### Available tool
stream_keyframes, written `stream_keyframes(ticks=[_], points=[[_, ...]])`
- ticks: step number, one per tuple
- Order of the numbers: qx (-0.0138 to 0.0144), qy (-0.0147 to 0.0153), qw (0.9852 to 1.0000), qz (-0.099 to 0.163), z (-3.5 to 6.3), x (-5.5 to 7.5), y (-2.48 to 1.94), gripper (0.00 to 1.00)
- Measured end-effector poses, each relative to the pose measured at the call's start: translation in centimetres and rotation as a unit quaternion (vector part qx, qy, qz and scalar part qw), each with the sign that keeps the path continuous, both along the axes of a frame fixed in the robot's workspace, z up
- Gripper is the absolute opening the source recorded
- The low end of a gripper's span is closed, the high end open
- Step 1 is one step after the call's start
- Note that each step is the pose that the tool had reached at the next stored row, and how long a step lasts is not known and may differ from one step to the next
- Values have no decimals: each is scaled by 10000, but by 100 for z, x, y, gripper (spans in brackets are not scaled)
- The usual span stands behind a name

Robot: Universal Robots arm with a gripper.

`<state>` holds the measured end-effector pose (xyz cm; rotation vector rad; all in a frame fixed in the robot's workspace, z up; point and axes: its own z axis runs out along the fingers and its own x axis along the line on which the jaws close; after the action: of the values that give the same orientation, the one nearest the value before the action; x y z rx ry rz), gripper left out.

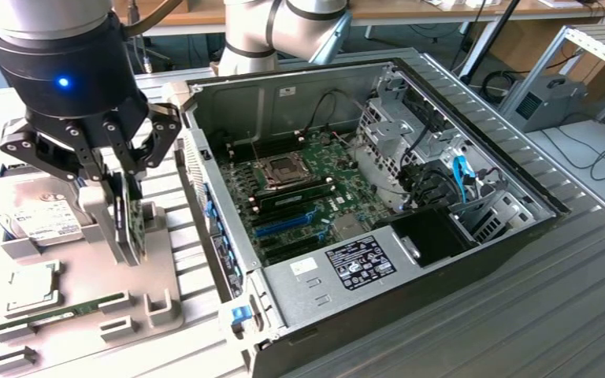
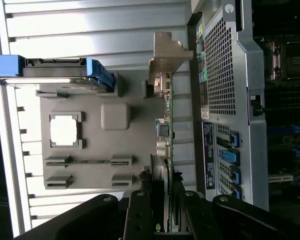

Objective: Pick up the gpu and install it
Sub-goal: 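Pick up the gpu and move the gpu toward the slot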

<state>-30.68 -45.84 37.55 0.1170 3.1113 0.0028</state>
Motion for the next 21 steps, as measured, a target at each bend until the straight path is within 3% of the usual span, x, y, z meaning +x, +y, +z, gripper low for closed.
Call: stream_keyframes(ticks=[21], points=[[-1, 0, 10000, 0, 80, 0, 0, 26]])
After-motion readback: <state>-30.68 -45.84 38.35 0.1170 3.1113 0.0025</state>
